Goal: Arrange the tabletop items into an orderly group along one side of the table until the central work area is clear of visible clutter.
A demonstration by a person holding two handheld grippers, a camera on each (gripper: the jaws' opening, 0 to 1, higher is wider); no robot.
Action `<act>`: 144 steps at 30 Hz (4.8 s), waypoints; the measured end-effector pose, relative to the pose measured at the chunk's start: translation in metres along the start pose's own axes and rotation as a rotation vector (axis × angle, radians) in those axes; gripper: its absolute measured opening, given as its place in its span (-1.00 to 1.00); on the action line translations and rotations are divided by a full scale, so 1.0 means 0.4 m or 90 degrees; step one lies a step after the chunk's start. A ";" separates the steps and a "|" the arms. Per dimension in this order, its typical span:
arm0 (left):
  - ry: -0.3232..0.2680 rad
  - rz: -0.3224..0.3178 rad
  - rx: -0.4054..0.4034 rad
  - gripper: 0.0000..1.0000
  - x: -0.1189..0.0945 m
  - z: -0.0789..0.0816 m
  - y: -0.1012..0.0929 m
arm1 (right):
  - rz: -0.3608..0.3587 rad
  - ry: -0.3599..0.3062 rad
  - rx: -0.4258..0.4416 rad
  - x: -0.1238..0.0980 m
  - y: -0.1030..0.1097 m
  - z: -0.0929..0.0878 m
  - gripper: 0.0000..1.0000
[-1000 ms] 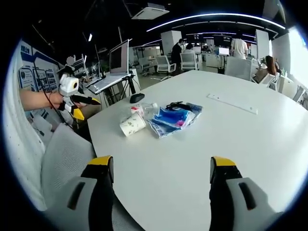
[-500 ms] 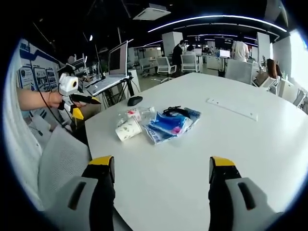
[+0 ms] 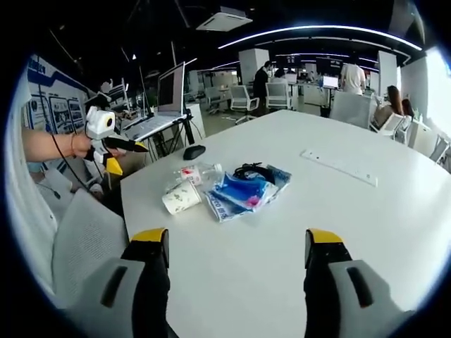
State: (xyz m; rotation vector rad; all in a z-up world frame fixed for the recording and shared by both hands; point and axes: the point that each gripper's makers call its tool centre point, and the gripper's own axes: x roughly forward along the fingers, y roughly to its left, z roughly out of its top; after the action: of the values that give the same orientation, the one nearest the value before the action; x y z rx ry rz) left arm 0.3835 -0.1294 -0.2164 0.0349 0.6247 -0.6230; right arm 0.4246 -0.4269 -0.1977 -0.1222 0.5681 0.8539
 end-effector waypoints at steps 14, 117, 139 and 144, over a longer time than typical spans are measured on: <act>-0.004 -0.011 0.009 0.86 0.029 0.033 0.012 | 0.007 -0.011 0.001 0.039 -0.021 0.037 0.54; -0.048 -0.011 -0.072 0.80 0.131 0.028 0.117 | -0.025 0.193 0.086 0.657 -0.222 0.039 -0.56; -0.053 -0.017 -0.079 0.77 0.139 0.025 0.116 | -0.097 0.208 0.094 0.675 -0.241 0.044 -0.89; -0.050 -0.019 -0.078 0.76 0.139 0.023 0.114 | -0.100 0.198 0.081 0.664 -0.229 0.061 -0.98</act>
State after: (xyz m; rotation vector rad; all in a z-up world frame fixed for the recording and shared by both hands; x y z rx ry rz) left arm 0.4492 -0.1237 -0.2468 -0.1125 0.5869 -0.6111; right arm 0.6408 -0.2993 -0.3261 -0.1830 0.8903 0.6482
